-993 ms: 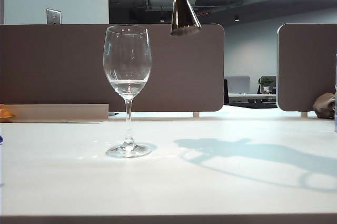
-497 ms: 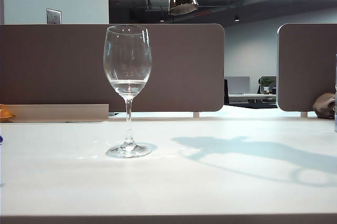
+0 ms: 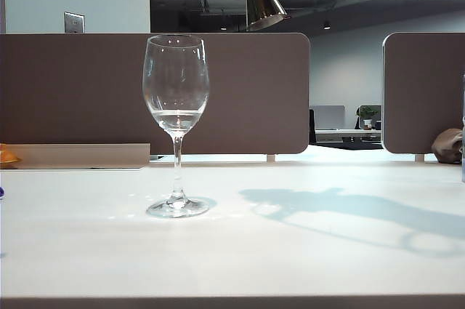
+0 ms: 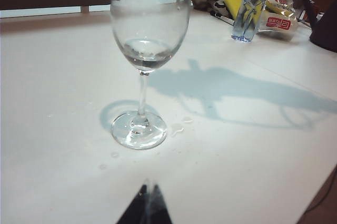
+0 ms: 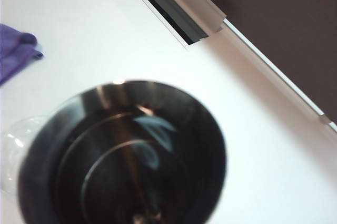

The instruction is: Pick up the jigger and pour the water inside into the glass.

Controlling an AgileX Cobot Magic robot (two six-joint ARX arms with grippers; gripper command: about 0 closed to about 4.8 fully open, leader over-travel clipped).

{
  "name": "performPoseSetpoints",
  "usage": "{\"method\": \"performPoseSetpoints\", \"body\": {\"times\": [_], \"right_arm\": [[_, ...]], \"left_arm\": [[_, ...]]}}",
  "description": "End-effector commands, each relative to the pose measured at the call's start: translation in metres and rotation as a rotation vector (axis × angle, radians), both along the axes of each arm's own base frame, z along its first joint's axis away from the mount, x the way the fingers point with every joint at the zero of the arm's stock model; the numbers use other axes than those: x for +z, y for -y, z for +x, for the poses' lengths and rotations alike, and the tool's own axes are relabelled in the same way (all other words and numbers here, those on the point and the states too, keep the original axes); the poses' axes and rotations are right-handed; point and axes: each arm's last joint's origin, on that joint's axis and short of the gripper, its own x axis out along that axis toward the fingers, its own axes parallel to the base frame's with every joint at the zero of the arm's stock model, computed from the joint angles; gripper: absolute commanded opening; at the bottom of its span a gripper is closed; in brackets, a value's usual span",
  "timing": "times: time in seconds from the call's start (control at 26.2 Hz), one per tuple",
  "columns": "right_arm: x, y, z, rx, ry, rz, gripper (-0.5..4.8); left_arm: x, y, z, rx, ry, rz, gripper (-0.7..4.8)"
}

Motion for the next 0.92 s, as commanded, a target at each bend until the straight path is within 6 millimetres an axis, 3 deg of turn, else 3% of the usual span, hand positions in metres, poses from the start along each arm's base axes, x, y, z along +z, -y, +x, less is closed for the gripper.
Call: {"method": "performPoseSetpoints", "body": {"times": [0.04, 0.92], "right_arm": [[0.004, 0.0, 0.0, 0.01, 0.043, -0.01, -0.01], [-0.001, -0.019, -0.005, 0.05, 0.107, -0.094, -0.01]], "left_arm": [[0.0, 0.0, 0.0, -0.008, 0.005, 0.005, -0.05], [0.0, 0.0, 0.0, -0.007, 0.005, 0.004, -0.05]]}}
